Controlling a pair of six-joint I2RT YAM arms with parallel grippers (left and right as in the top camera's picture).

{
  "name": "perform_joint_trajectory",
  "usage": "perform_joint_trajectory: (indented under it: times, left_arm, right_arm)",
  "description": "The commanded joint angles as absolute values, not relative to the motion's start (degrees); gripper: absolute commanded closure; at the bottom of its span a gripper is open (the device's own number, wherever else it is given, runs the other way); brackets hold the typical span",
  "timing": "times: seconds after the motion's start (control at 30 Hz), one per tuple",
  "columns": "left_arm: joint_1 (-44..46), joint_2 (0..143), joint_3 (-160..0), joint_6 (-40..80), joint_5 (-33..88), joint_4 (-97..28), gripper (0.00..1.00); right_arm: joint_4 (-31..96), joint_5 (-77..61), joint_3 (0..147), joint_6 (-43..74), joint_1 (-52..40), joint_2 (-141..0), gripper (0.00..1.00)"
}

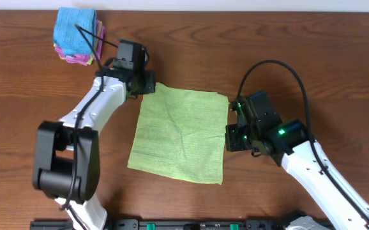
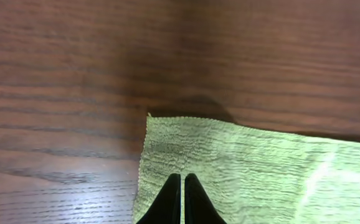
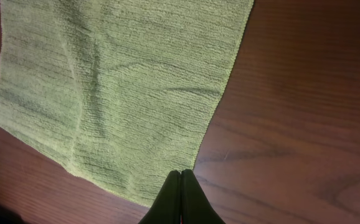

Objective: Fold the cloth
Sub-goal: 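Move both grippers down to the cloth's bottom-left and bottom-right corners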

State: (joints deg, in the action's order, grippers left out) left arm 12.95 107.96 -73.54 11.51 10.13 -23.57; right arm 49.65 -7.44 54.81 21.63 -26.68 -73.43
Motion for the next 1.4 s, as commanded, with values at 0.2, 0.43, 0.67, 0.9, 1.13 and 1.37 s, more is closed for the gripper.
perform_joint_trajectory:
  times: [0.2, 0.43, 0.67, 0.9, 1.13, 1.37]
  left_arm:
    - [13.4, 115.4, -74.1, 11.7, 5.8, -22.6, 0.94]
    - [13.5, 117.3, -74.1, 13.3, 5.3, -21.5, 0.94]
    - [13.5, 117.3, -74.1, 13.3, -5.1, -24.8, 0.94]
    - [13.4, 117.2, -74.1, 16.4, -4.8, -26.1, 0.94]
    - [13.4, 111.9, -75.1, 17.0, -2.5, -27.2, 0.94]
    - [12.8, 98.6, -75.1, 17.4, -3.4, -31.6, 0.94]
  right_arm:
    - [49.7, -6.9, 55.5, 20.9, -26.2, -72.8, 0.99]
    - [49.7, -6.9, 55.5, 20.9, -26.2, -72.8, 0.98]
    - [49.4, -4.8, 55.5, 21.0, -26.2, -72.8, 0.98]
    - [47.1, -3.4, 55.5, 20.9, -26.2, -72.8, 0.98]
    - [46.9, -3.4, 55.5, 20.9, -26.2, -72.8, 0.98]
    - [47.4, -4.4, 55.5, 20.5, -25.5, -72.6, 0.99]
